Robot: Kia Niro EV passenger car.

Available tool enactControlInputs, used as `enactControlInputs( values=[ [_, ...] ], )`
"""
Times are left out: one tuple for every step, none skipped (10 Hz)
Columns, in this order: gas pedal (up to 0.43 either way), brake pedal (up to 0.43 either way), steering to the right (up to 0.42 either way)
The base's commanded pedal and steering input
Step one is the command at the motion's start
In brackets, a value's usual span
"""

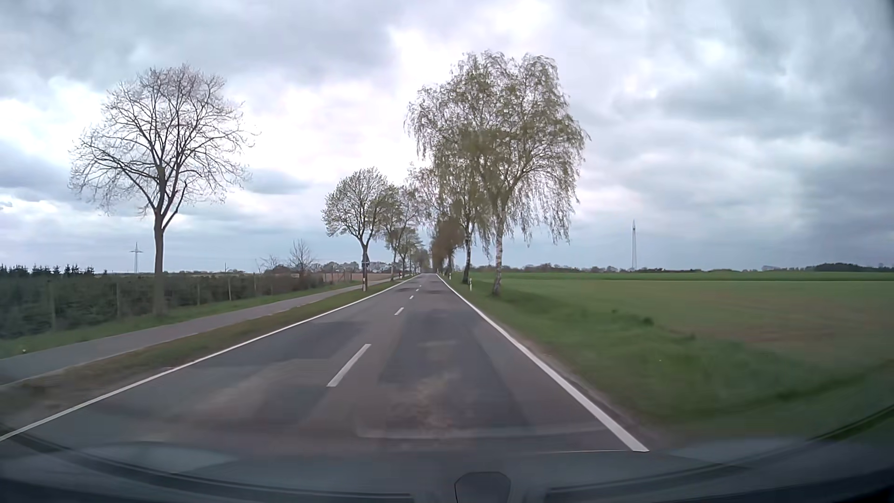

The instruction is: Follow the waypoints while adhering to traffic rules and regulations

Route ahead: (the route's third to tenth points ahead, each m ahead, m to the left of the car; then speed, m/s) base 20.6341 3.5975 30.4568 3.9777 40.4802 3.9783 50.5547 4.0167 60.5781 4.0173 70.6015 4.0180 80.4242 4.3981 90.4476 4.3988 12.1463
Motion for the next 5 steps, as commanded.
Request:
enactControlInputs(
  values=[
    [0.248,0.0,-0.005],
    [0.26,0.0,-0.005],
    [0.268,0.0,-0.005],
    [0.331,0.0,-0.005],
    [0.331,0.0,-0.005]
  ],
)
